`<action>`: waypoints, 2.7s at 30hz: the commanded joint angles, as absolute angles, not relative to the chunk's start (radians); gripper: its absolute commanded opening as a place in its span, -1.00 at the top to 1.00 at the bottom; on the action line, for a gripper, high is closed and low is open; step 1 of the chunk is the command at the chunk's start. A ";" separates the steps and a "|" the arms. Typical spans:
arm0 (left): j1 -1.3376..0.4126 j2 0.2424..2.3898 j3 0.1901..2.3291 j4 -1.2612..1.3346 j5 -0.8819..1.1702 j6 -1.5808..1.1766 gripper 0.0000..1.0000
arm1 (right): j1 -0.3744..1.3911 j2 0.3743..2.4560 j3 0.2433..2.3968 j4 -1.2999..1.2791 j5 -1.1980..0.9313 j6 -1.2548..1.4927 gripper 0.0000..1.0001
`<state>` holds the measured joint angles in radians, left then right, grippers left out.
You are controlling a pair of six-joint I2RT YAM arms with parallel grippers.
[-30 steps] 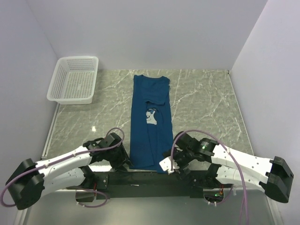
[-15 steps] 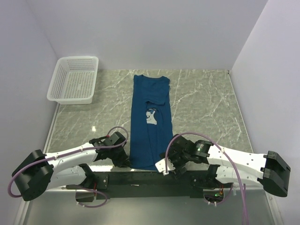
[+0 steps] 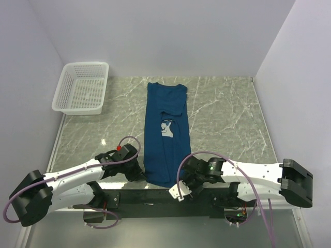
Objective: Fold and stack the t-shirts
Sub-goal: Fold the tshirt
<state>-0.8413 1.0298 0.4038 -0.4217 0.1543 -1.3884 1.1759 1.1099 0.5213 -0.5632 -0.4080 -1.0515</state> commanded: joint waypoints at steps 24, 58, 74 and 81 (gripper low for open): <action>-0.844 0.976 0.449 -0.457 0.239 -1.296 0.99 | 1.127 1.129 0.541 -0.540 -0.408 -0.977 0.48; -0.844 1.020 0.451 -0.414 0.282 -1.275 0.99 | 1.115 1.034 0.449 -0.566 -0.338 -1.238 -0.29; -0.844 1.017 0.459 -0.419 0.298 -1.273 0.99 | 1.101 1.054 0.523 -0.606 -0.399 -1.278 -0.12; -0.844 1.020 0.460 -0.411 0.298 -1.272 0.99 | 1.101 1.112 0.535 -0.608 -0.411 -1.289 -0.05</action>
<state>-0.8413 1.0252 0.4271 -0.4301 0.2760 -1.2938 1.1061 1.0981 0.5053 -0.6044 -0.3882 -1.2690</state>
